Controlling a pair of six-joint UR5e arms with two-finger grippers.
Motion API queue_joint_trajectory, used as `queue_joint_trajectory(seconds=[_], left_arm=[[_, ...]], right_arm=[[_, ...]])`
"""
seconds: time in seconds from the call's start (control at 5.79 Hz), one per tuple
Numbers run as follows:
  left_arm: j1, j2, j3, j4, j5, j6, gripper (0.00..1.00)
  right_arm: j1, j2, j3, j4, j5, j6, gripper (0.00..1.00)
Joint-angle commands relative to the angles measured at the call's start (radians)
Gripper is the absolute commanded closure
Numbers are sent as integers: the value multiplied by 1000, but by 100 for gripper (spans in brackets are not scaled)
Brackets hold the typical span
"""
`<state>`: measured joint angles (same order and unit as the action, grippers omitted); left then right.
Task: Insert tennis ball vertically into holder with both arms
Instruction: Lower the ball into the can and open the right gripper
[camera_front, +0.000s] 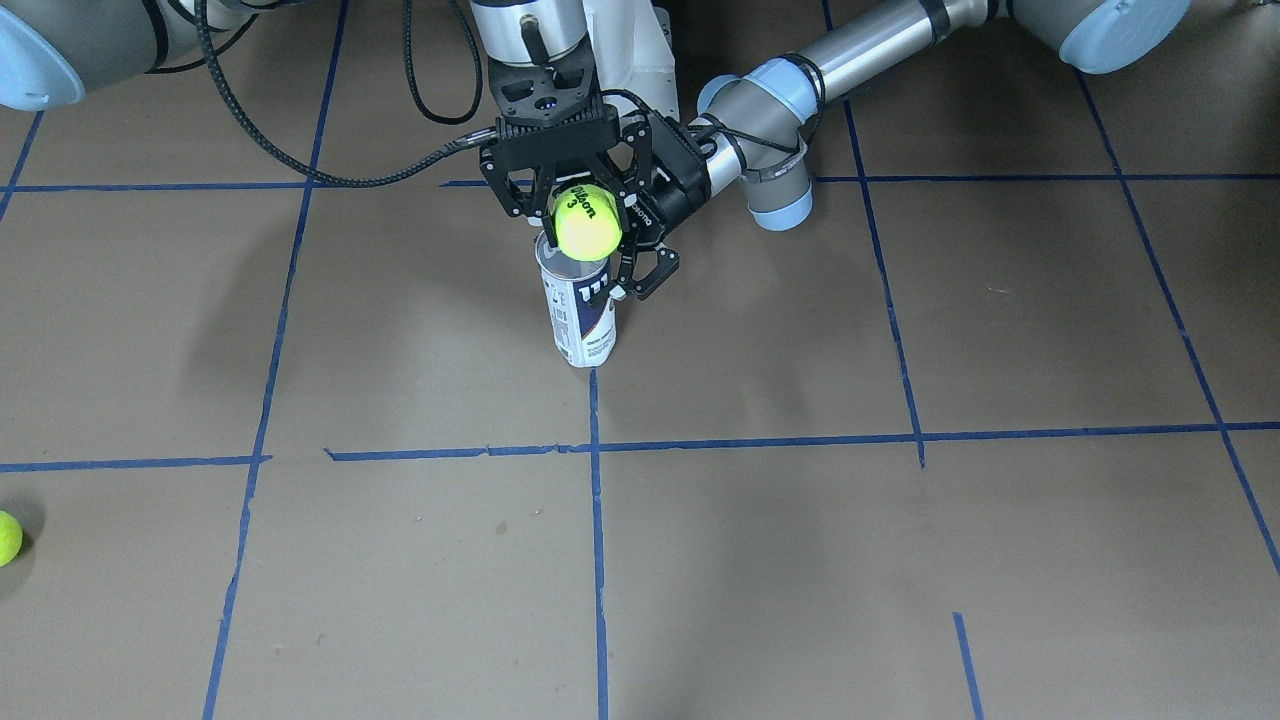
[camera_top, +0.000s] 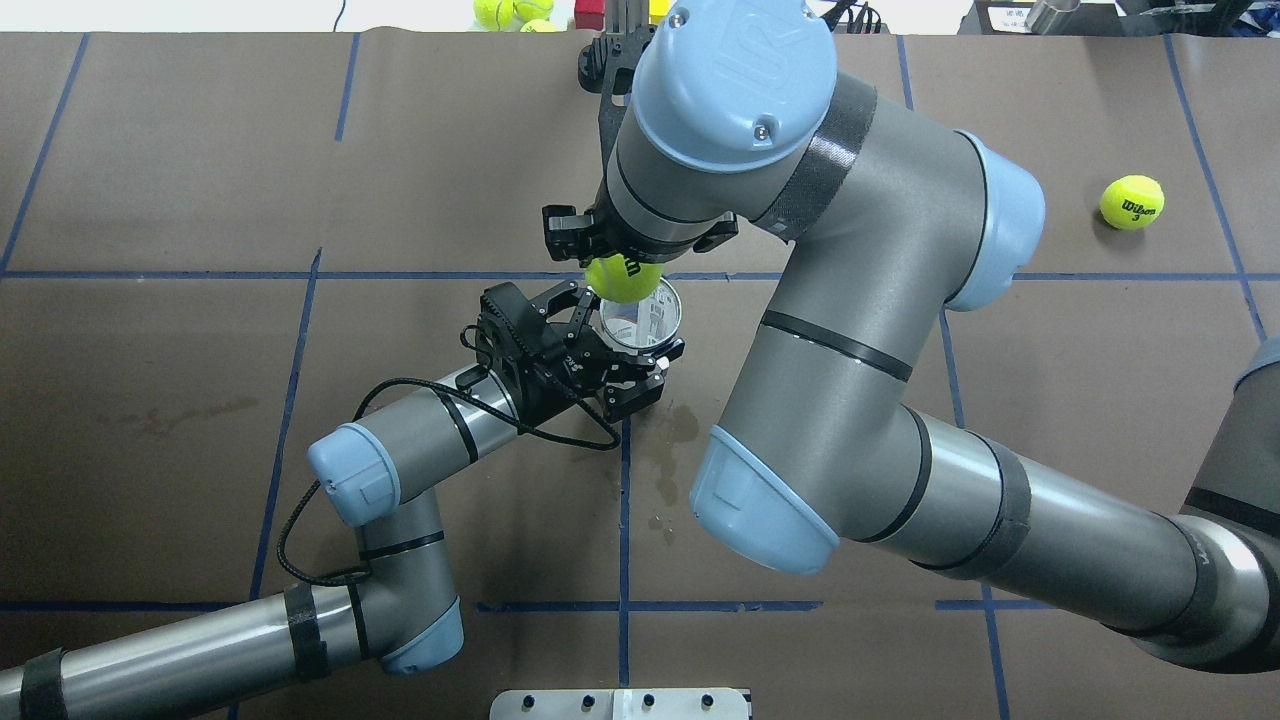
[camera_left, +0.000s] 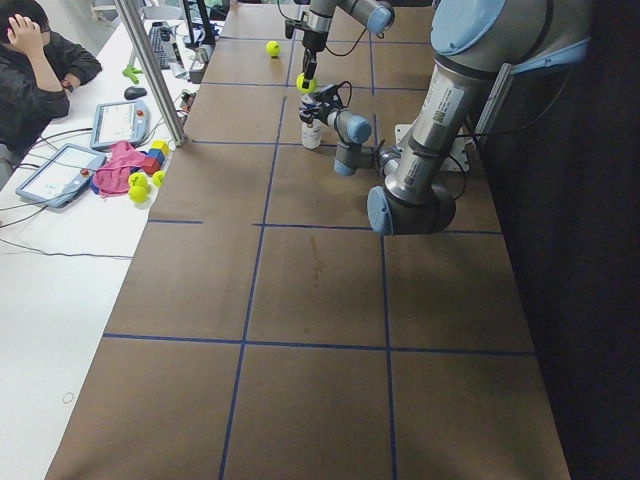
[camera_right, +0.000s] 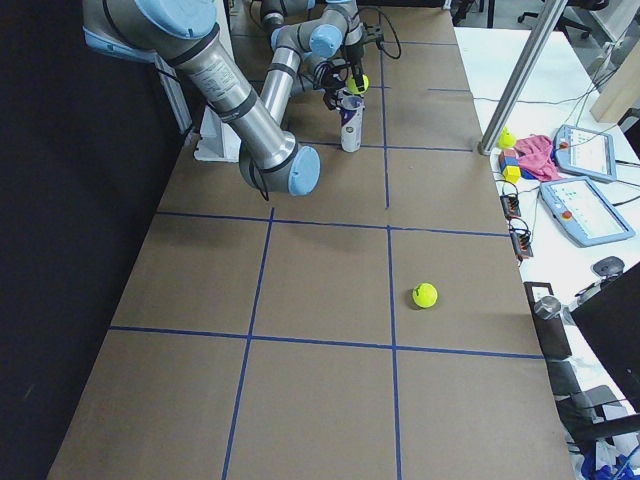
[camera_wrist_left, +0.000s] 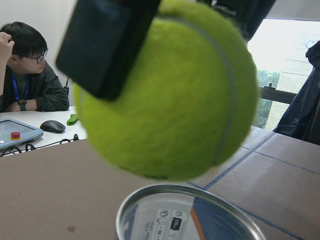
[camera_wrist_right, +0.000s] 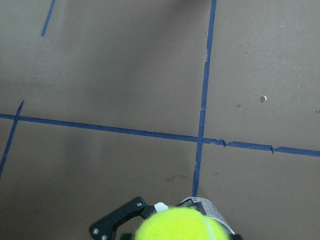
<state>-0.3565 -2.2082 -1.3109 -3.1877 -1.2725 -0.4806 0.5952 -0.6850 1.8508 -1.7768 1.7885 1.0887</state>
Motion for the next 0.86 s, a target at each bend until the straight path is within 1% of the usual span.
queue_joint_trajectory(seconds=[0.0, 0.35, 0.52, 0.69], left_arm=[[-4, -1, -1, 0, 1, 0, 6], [-4, -1, -1, 0, 1, 0, 6], [-4, -1, -1, 0, 1, -1, 6], [-4, -1, -1, 0, 1, -1, 6]], right_arm=[[0, -5, 1, -1, 0, -1, 77], [0, -19, 1, -1, 2, -6, 77], [0, -21, -1, -1, 2, -4, 73], [-5, -22, -1, -1, -7, -6, 21]])
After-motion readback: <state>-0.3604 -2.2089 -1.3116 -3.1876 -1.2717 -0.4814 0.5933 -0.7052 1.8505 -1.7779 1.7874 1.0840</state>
